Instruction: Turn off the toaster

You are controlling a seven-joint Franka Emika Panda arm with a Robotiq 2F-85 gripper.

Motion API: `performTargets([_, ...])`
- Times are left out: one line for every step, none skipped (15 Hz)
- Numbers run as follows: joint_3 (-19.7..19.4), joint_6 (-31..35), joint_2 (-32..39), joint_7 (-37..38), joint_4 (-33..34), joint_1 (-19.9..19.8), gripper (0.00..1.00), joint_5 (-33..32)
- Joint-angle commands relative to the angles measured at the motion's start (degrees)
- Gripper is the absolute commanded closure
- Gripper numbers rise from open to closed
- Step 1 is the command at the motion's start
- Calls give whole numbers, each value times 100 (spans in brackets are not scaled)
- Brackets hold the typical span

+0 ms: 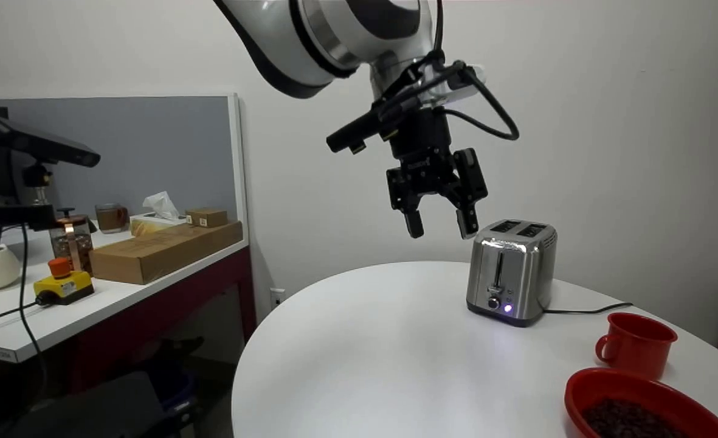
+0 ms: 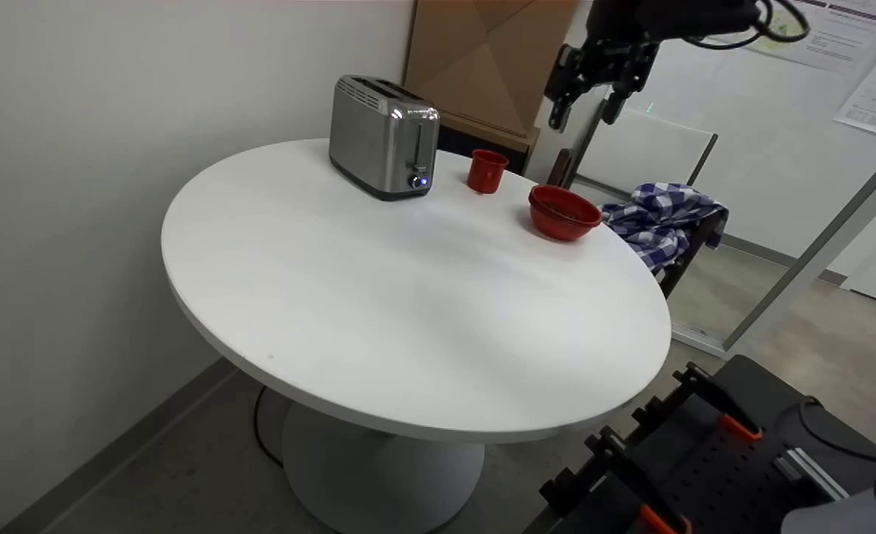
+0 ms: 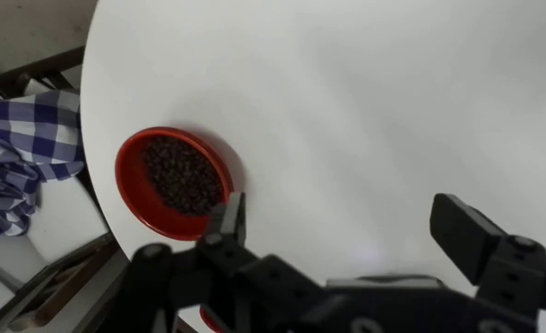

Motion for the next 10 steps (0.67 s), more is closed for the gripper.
performTargets([-57, 339, 1387, 916, 985, 83, 0, -1104])
performTargets([-185, 382, 1711, 1000, 1238, 178, 0, -1344])
performTargets([-312, 407, 1988, 1064, 1475, 279, 0, -1514])
performTargets([-455, 478, 2316, 1139, 1750, 373, 0, -1680])
performTargets([-566, 556, 2598, 1040, 1981, 451, 0, -1653])
performTargets([-675, 683, 2893, 938, 2223, 515, 0, -1604])
performTargets([-778, 847, 3171, 846, 2437, 573, 0, -1546])
performTargets([-873, 1032, 3452, 776, 2647, 627, 0, -1477])
performTargets([-940, 1181, 3687, 678, 2829, 663, 0, -1371])
performTargets([-992, 1369, 3942, 548, 3020, 675, 0, -1242])
